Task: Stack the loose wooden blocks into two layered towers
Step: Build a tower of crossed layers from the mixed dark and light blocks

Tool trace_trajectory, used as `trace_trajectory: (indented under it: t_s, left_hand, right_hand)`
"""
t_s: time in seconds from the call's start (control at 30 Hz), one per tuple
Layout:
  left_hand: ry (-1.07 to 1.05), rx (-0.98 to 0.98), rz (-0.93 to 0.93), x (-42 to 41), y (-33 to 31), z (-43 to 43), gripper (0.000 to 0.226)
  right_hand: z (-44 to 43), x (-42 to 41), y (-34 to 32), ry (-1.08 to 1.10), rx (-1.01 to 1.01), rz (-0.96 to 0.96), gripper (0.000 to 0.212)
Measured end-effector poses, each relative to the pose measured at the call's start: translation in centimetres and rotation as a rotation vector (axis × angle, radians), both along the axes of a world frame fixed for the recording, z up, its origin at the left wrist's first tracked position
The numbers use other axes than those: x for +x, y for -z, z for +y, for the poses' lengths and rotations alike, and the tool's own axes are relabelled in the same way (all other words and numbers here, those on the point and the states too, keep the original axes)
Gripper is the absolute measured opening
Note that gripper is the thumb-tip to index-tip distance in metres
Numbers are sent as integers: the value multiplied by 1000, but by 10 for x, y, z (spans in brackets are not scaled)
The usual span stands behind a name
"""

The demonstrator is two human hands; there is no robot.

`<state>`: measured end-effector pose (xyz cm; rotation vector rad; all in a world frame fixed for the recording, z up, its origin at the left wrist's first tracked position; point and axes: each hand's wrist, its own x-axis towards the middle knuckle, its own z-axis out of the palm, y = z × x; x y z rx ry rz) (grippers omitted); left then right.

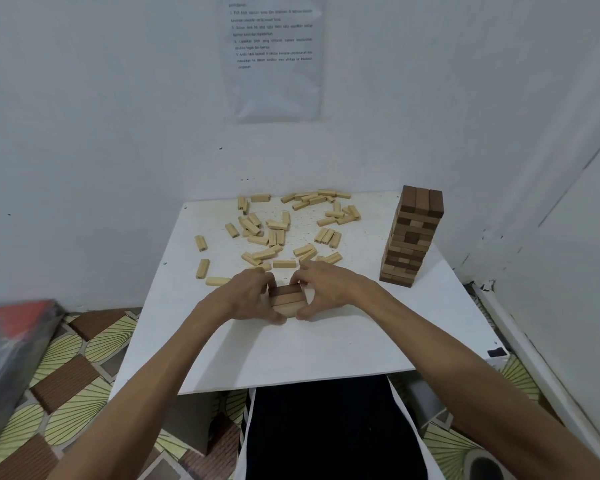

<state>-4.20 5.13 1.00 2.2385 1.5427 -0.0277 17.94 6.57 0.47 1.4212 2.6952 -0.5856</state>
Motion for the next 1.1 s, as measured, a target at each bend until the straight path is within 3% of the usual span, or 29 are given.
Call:
trace_trajectory:
  t_s: [0.43, 0.63, 0.8, 1.1]
  left_hand:
    - [128, 104, -38, 0, -83, 16, 53]
    - [182, 179, -62, 18, -130, 32, 73]
    - [273, 246, -63, 40, -158, 54, 76]
    - [400, 323, -95, 122, -187, 94, 78]
  right_hand:
    - [11, 15, -75, 44, 112, 74, 64]
    - [19, 31, -126, 79, 172, 42, 58]
    - [24, 60, -159, 133, 184, 75, 78]
    - [26, 140, -196, 281, 221, 22, 81]
